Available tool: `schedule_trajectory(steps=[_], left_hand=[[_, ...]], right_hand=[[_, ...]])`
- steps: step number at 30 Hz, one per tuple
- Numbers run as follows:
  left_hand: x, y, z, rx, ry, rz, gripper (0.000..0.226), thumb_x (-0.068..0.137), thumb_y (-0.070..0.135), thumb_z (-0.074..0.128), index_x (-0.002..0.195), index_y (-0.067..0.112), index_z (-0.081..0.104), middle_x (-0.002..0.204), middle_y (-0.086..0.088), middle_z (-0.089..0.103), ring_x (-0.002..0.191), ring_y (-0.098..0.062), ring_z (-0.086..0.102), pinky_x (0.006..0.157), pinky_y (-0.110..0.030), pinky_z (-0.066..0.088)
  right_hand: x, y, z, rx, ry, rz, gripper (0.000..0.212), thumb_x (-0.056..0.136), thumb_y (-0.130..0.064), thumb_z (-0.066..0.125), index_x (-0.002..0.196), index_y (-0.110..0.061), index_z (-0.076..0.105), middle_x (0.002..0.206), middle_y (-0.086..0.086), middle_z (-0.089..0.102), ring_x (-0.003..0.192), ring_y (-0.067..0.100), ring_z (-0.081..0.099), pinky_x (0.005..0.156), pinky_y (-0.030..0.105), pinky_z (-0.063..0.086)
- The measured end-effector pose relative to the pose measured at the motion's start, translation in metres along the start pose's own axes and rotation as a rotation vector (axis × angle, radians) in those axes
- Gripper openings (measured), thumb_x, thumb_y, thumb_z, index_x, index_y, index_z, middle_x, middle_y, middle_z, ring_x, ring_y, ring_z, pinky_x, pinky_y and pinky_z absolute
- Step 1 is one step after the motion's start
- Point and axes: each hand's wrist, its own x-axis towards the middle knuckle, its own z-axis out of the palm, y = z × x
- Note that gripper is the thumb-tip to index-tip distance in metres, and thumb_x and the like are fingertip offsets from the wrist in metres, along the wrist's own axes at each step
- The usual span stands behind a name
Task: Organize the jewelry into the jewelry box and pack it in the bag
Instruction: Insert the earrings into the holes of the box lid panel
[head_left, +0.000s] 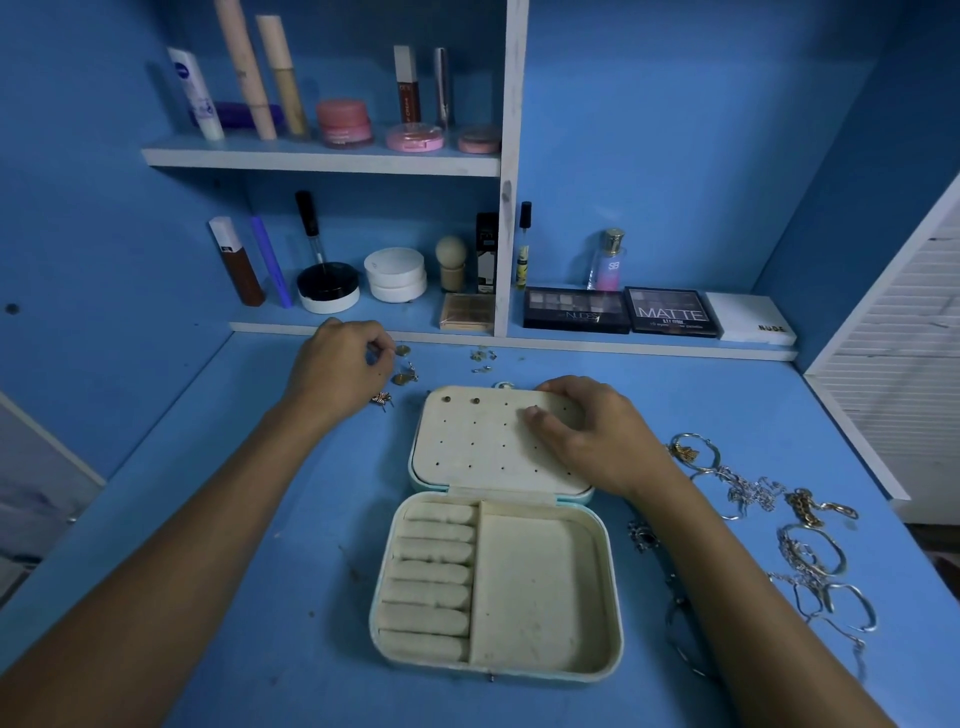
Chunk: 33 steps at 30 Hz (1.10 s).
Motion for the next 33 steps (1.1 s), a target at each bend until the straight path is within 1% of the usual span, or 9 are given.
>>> schedule_trajectory(steps=[4,8,12,15,20,24,28,31,33], left_hand=[[-0.005,0.014,-0.003,-0.139,0.027,-0.036,0.004,0.083,0.013,0.070,0.083,0.017,0.070,0.078,0.006,0.069,0.077,-0.012,0.060,0.072,-0.028,0.051],[-0.013,0.032,-0.006,-0.259,0.017,-0.006,0.011,0.082,0.010,0.068,0.087,0.020,0.070,0.074,0.013,0.064,0.071,-0.001,0.054,0.065,-0.003,0.037],[-0.025,0.049,-0.004,-0.304,0.018,0.120,0.015,0.082,0.010,0.070,0.087,0.023,0.074,0.076,0.018,0.064,0.077,-0.009,0.057,0.069,-0.011,0.041],[-0.034,0.062,-0.003,-0.306,0.019,0.189,0.013,0.083,0.012,0.073,0.087,0.024,0.076,0.075,0.024,0.063,0.077,-0.010,0.056,0.071,-0.010,0.041],[-0.045,0.074,0.002,-0.341,0.034,0.276,0.012,0.081,0.012,0.076,0.086,0.024,0.077,0.080,0.020,0.067,0.077,-0.011,0.058,0.073,-0.020,0.046],[-0.049,0.079,0.008,-0.324,0.070,0.368,0.016,0.082,0.016,0.072,0.096,0.020,0.078,0.080,0.019,0.065,0.077,-0.009,0.053,0.072,-0.016,0.043],[-0.051,0.082,0.010,-0.305,0.058,0.362,0.013,0.081,0.009,0.075,0.089,0.020,0.076,0.080,0.014,0.068,0.078,-0.006,0.052,0.072,-0.012,0.042],[-0.053,0.085,0.010,-0.324,0.040,0.320,0.013,0.080,0.009,0.078,0.088,0.019,0.076,0.075,0.027,0.060,0.078,0.002,0.053,0.070,-0.004,0.038],[-0.053,0.084,0.010,-0.343,0.037,0.294,0.014,0.078,0.013,0.081,0.089,0.020,0.077,0.072,0.031,0.056,0.081,-0.001,0.054,0.070,-0.003,0.038]], right_hand=[[-0.001,-0.001,-0.001,-0.002,-0.001,-0.002,0.036,0.094,-0.044,0.062,0.123,-0.022,0.062,0.116,-0.008,0.060,0.115,0.017,0.052,0.101,0.035,0.044],[-0.001,-0.002,-0.001,-0.007,-0.004,-0.007,0.036,0.094,-0.044,0.062,0.123,-0.022,0.062,0.116,-0.008,0.059,0.115,0.017,0.053,0.101,0.036,0.045],[-0.002,-0.002,-0.002,-0.005,0.000,-0.009,0.038,0.094,-0.044,0.062,0.125,-0.022,0.061,0.115,-0.009,0.058,0.115,0.017,0.053,0.102,0.037,0.045],[-0.003,-0.001,-0.002,0.002,0.005,-0.016,0.038,0.094,-0.043,0.062,0.126,-0.023,0.061,0.116,-0.008,0.059,0.115,0.017,0.053,0.102,0.038,0.045],[-0.004,0.000,-0.001,0.031,0.017,-0.020,0.038,0.094,-0.043,0.063,0.126,-0.025,0.061,0.114,-0.013,0.059,0.115,0.015,0.054,0.102,0.037,0.045],[-0.003,0.003,0.000,0.041,0.022,-0.027,0.038,0.093,-0.045,0.064,0.126,-0.027,0.061,0.116,-0.013,0.060,0.115,0.014,0.054,0.102,0.037,0.045],[-0.002,0.004,0.000,0.039,0.025,-0.033,0.038,0.092,-0.046,0.063,0.125,-0.028,0.061,0.117,-0.012,0.062,0.114,0.014,0.054,0.101,0.038,0.046],[-0.002,0.005,0.000,0.031,0.031,-0.036,0.039,0.092,-0.047,0.063,0.126,-0.028,0.061,0.119,-0.012,0.063,0.115,0.013,0.055,0.102,0.037,0.046],[-0.002,0.005,0.000,0.034,0.029,-0.038,0.039,0.092,-0.047,0.063,0.126,-0.028,0.061,0.118,-0.012,0.063,0.115,0.013,0.054,0.101,0.037,0.046]])
